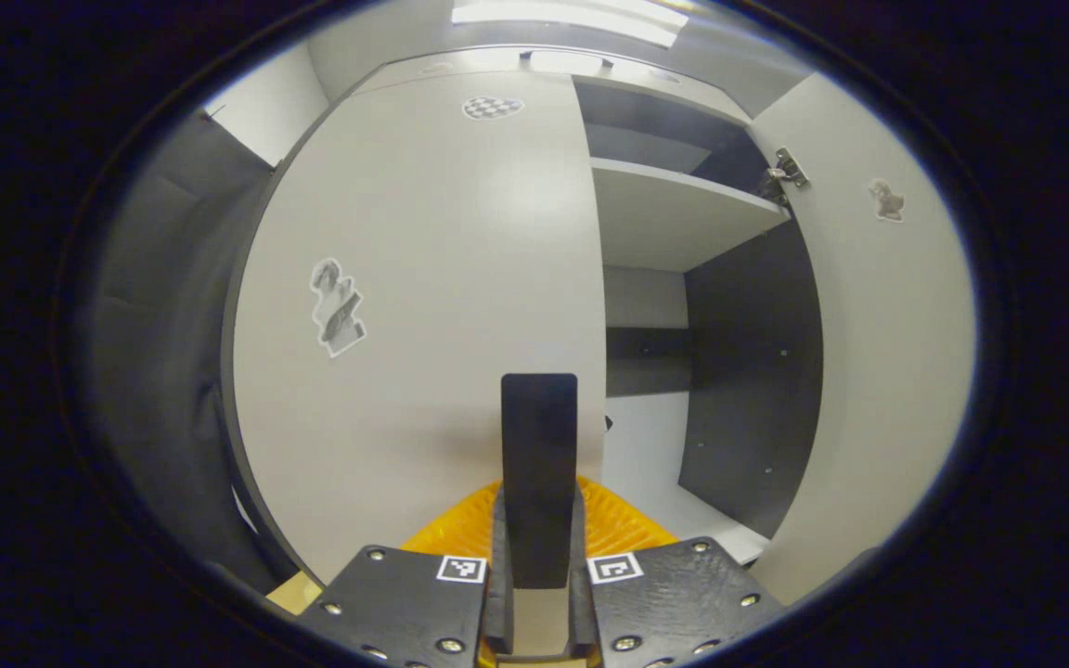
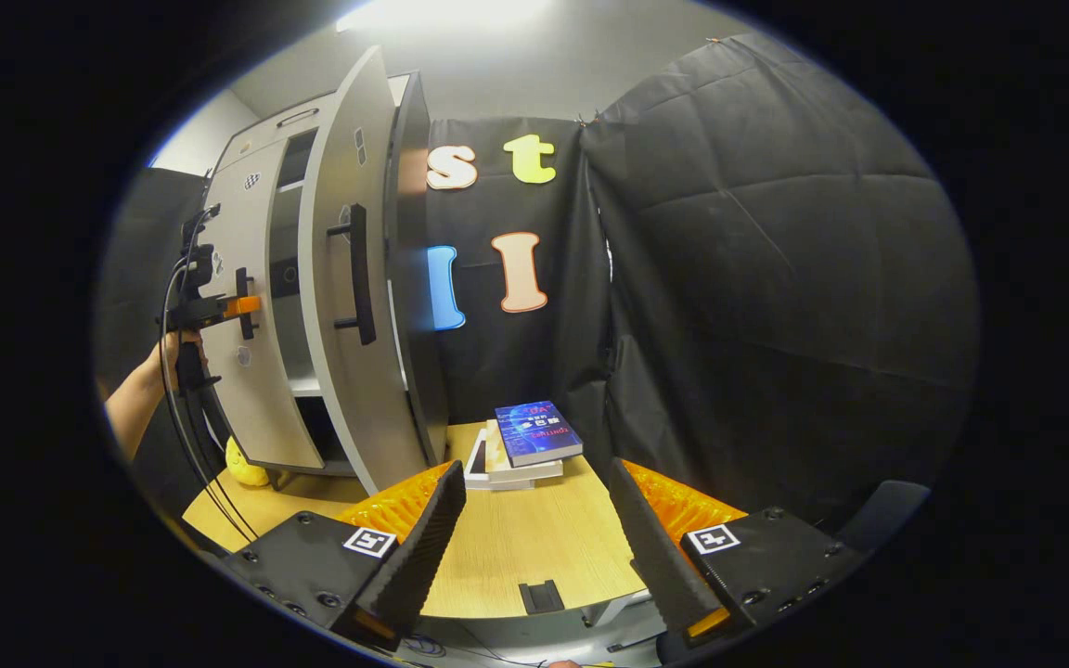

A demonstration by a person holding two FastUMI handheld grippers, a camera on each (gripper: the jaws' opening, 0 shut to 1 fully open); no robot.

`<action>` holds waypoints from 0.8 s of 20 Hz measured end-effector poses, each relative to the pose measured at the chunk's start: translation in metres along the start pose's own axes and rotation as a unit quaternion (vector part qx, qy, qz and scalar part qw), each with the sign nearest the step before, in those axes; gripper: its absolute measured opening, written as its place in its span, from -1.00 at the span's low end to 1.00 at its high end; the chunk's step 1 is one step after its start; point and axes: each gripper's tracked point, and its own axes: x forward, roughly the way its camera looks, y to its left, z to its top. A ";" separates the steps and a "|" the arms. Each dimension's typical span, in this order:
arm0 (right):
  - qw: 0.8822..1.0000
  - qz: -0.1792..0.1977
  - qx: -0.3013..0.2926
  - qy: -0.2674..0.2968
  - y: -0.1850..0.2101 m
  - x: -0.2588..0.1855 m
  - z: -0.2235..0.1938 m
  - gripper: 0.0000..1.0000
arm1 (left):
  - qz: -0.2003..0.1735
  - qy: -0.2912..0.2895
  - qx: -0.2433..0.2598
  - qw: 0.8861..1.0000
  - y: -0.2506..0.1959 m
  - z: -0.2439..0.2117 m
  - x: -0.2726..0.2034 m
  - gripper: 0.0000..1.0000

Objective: Open the right door of the double-door shoe cabinet with the right hand, and open the left door with the left hand.

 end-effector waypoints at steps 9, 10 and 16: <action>0.997 0.065 -0.040 -0.013 0.023 0.012 0.001 1.00 | 0.005 0.006 0.011 1.000 0.006 0.000 -0.012 -0.67; 0.997 0.071 -0.042 -0.011 0.026 0.012 -0.001 0.96 | 0.006 0.007 0.012 1.000 0.008 0.001 -0.014 -0.69; 0.995 0.092 -0.046 -0.007 0.057 0.002 -0.005 0.96 | -0.001 0.012 0.017 1.000 0.020 0.003 -0.028 -0.64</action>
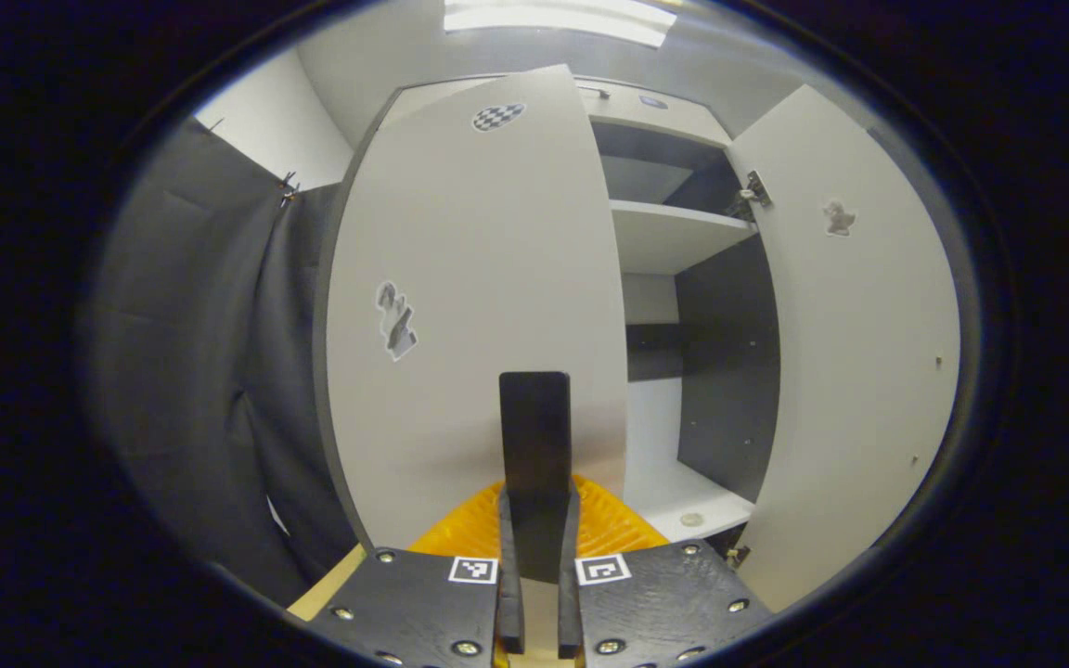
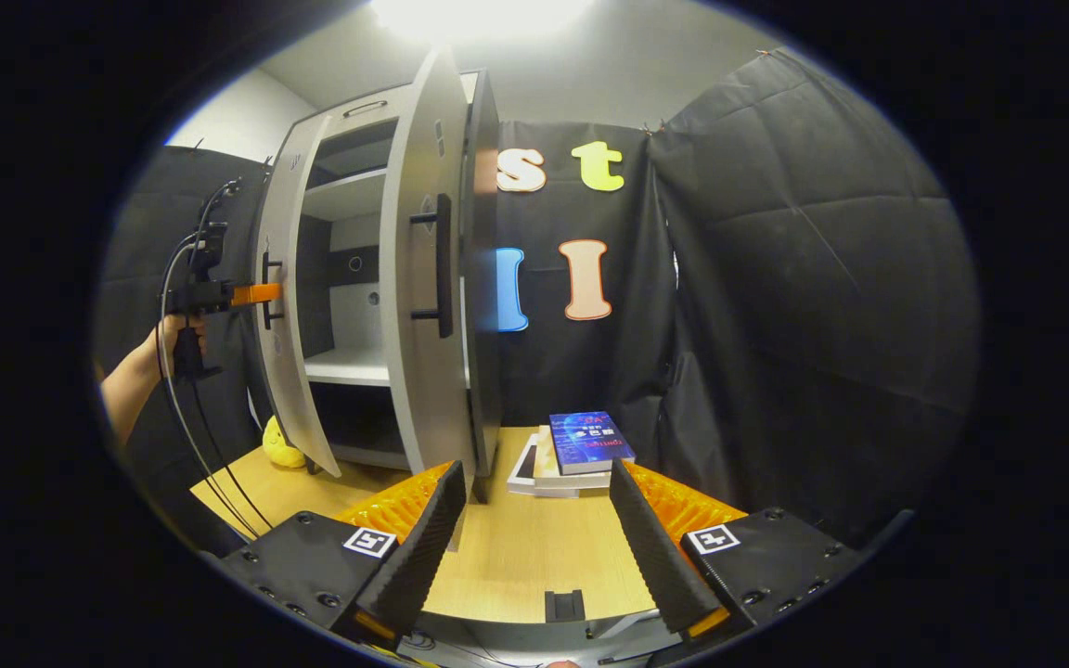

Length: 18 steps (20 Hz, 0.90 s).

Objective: Open the right door of the double-door shoe cabinet with the right hand, and open the left door with the left hand.

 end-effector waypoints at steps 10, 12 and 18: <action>1.000 0.014 0.006 -0.009 0.063 -0.011 0.009 0.96 | -0.028 -0.002 0.005 1.000 0.055 0.001 -0.051 -0.70; 1.000 0.014 0.004 -0.007 0.071 -0.007 0.008 0.96 | -0.027 -0.003 0.010 1.000 0.069 0.002 -0.062 -0.65; 0.999 0.032 -0.002 0.001 0.101 0.006 0.008 0.95 | -0.006 -0.004 0.017 1.000 0.112 0.000 -0.084 -0.82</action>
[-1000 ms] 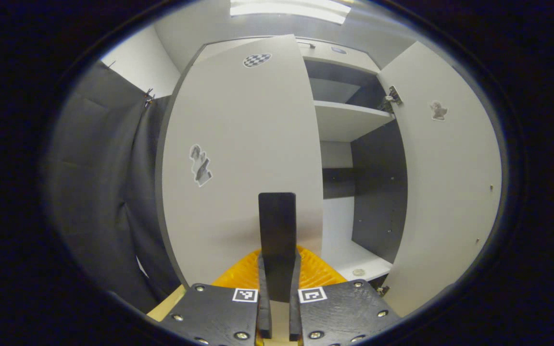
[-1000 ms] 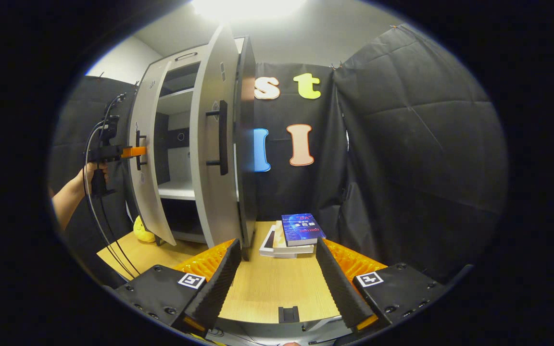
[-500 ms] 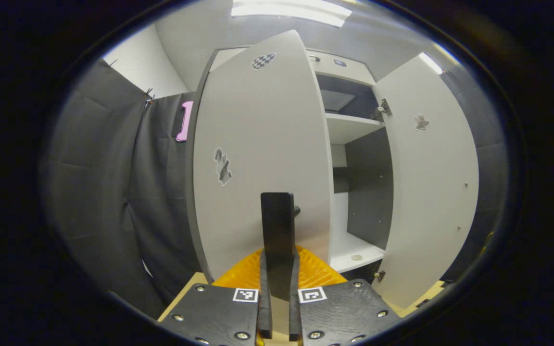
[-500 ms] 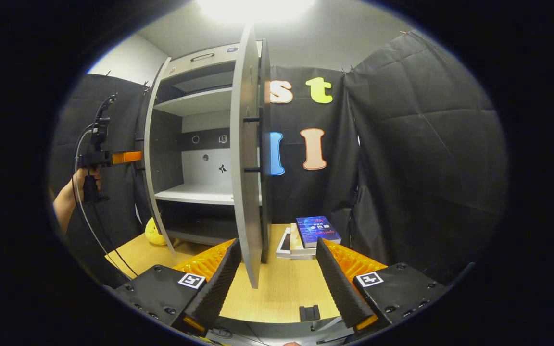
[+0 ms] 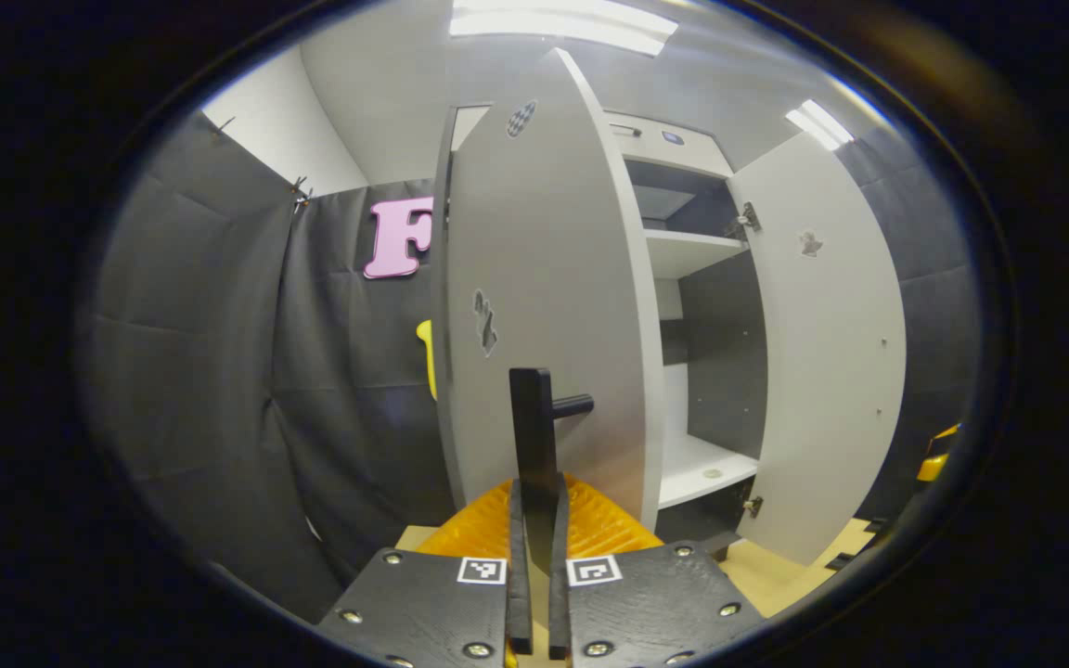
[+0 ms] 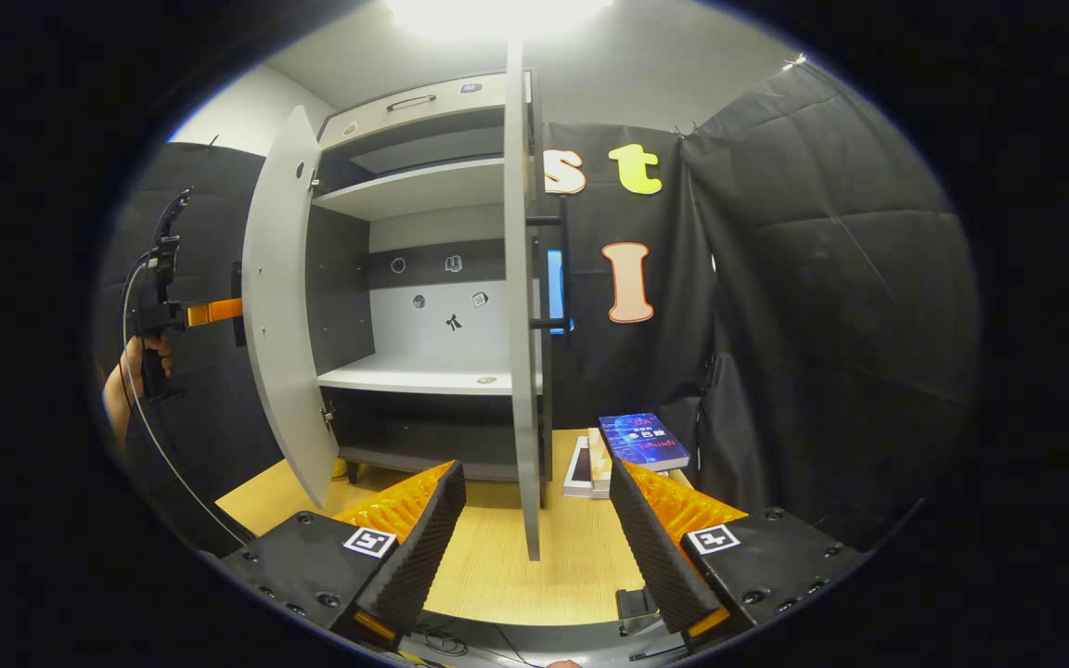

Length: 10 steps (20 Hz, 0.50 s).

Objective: Open the right door of the double-door shoe cabinet with the right hand, and open the left door with the left hand.

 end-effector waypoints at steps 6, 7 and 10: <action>0.999 0.028 -0.028 0.010 0.029 0.014 -0.003 0.96 | 0.083 0.017 0.073 0.994 0.071 -0.021 -0.017 -0.89; 0.999 0.033 -0.030 0.011 0.032 0.016 -0.005 0.96 | 0.076 0.020 0.060 0.995 0.080 -0.024 -0.016 -0.96; 0.999 0.039 -0.033 0.014 0.038 0.022 -0.005 0.95 | 0.058 0.009 0.034 0.998 0.085 -0.024 -0.023 -0.95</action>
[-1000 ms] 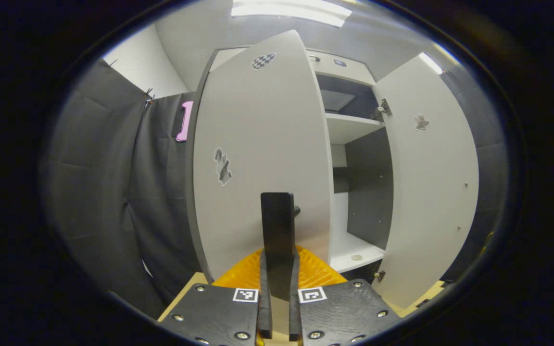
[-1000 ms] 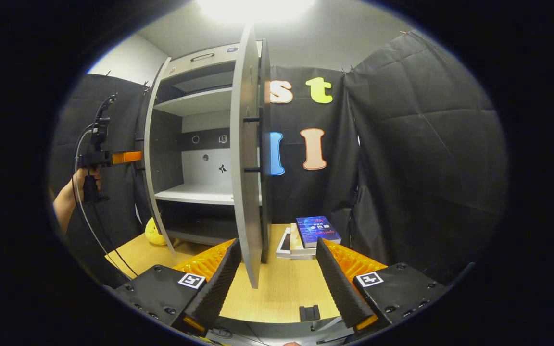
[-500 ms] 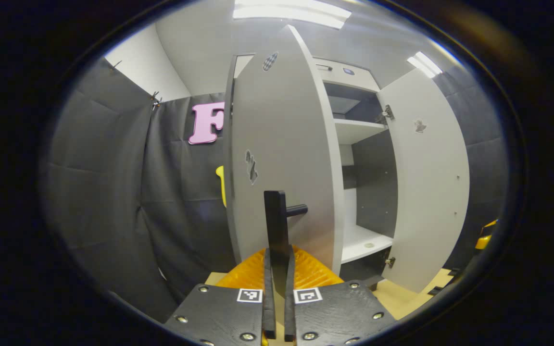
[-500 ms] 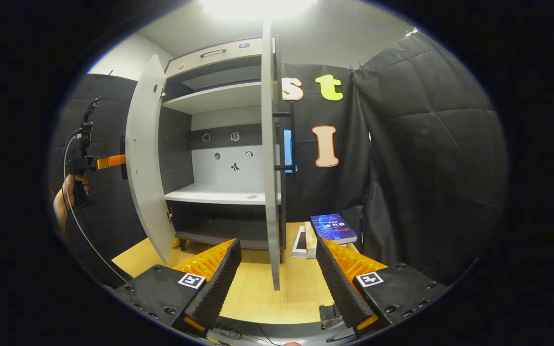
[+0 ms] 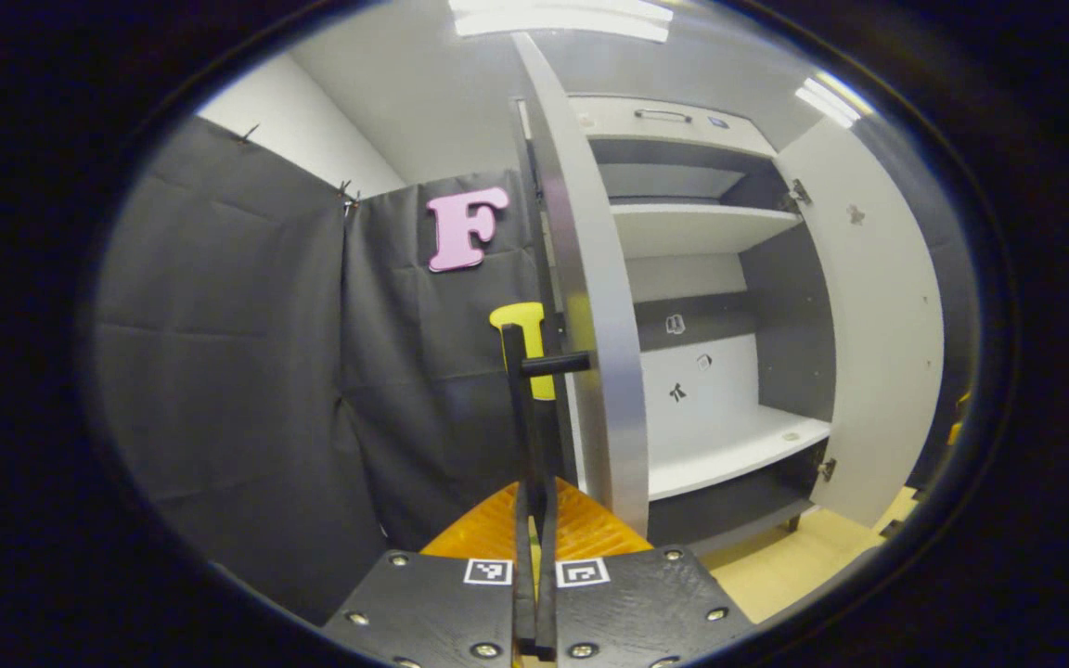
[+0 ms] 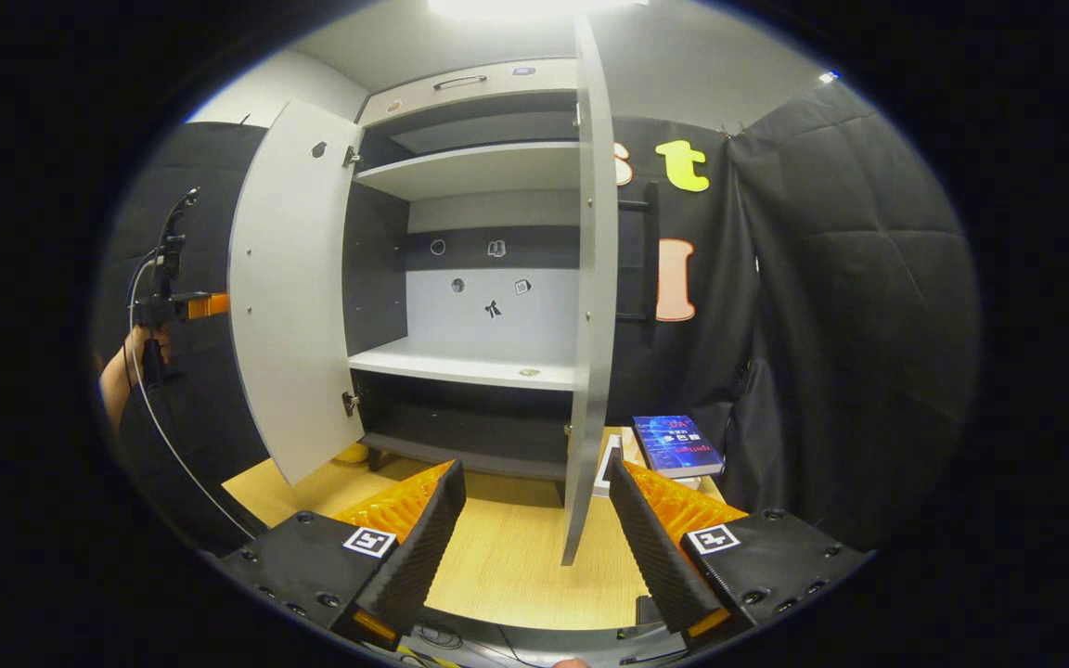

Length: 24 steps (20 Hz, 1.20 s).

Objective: Open the right door of the double-door shoe cabinet with the right hand, and open the left door with the left hand.

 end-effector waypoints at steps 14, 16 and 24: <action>1.000 0.005 0.014 -0.026 0.004 0.000 0.020 0.96 | 0.035 -0.039 -0.007 0.999 0.008 0.021 -0.053 -0.96; 0.999 0.000 0.021 -0.037 0.002 -0.003 0.023 0.96 | 0.037 -0.046 -0.021 0.998 0.003 0.021 -0.076 -0.96; 0.996 -0.032 0.028 -0.084 -0.006 -0.014 0.034 0.96 | 0.070 -0.048 -0.046 0.995 -0.008 -0.001 -0.140 -0.96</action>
